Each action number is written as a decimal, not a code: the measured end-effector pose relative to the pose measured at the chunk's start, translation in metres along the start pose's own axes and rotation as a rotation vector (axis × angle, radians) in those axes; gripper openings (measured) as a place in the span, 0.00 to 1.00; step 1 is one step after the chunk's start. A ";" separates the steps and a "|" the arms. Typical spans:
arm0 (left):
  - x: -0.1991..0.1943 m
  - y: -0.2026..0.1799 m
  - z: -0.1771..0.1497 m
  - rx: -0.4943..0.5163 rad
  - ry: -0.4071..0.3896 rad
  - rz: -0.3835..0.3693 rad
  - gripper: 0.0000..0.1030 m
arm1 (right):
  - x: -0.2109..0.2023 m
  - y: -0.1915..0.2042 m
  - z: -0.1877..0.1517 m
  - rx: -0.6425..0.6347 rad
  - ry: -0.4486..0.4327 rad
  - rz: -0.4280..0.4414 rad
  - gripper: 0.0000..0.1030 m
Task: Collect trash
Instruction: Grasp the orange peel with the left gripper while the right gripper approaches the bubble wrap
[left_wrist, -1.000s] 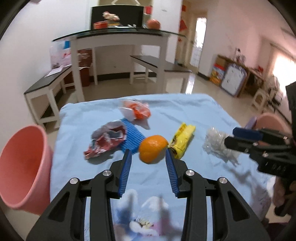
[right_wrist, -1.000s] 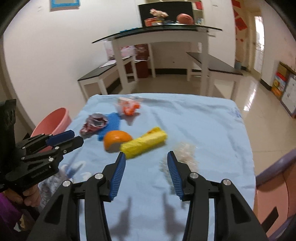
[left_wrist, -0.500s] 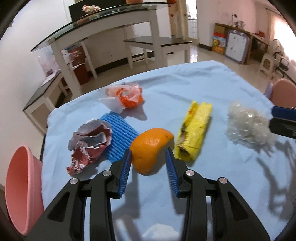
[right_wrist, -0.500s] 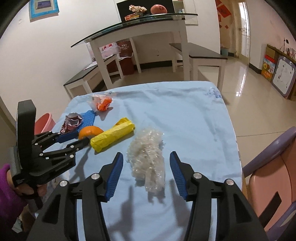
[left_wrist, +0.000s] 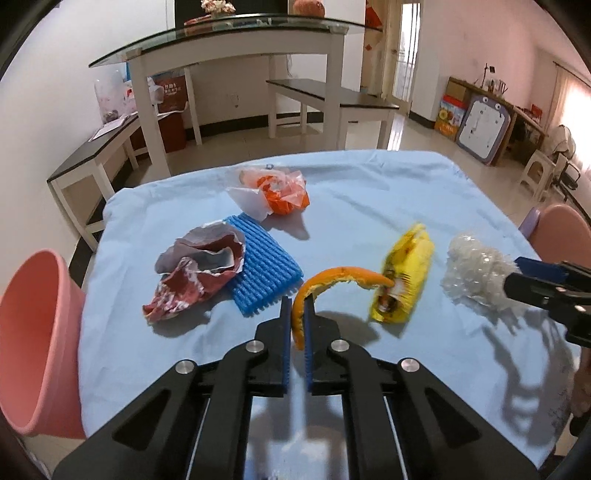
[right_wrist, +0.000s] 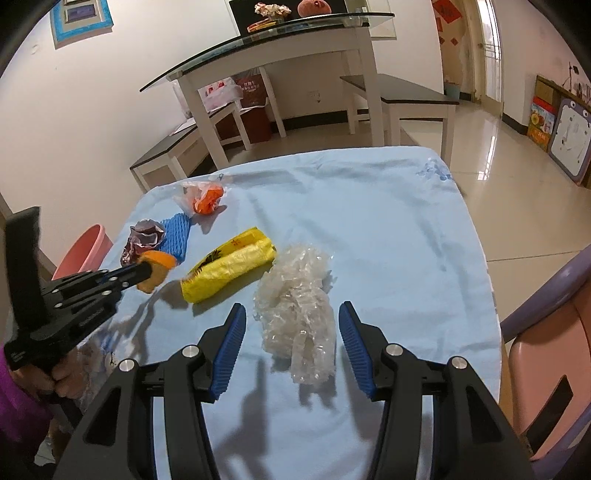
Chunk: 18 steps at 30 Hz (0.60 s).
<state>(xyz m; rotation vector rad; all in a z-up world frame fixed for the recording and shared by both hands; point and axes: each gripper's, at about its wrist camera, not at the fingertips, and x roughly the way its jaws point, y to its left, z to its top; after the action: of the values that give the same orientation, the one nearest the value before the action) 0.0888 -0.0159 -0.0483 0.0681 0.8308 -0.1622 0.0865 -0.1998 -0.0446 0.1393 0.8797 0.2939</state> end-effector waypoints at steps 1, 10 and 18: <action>-0.004 0.001 -0.001 -0.009 -0.002 -0.003 0.05 | 0.001 0.000 0.000 0.003 0.002 -0.001 0.50; -0.035 0.015 -0.011 -0.088 -0.036 0.001 0.05 | 0.010 -0.003 -0.006 0.025 0.040 -0.022 0.43; -0.054 0.023 -0.015 -0.125 -0.071 0.001 0.05 | 0.000 0.006 -0.009 -0.002 0.014 -0.034 0.30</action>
<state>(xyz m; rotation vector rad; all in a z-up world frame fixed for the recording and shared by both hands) 0.0458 0.0151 -0.0188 -0.0542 0.7687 -0.1111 0.0785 -0.1939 -0.0486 0.1205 0.8945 0.2645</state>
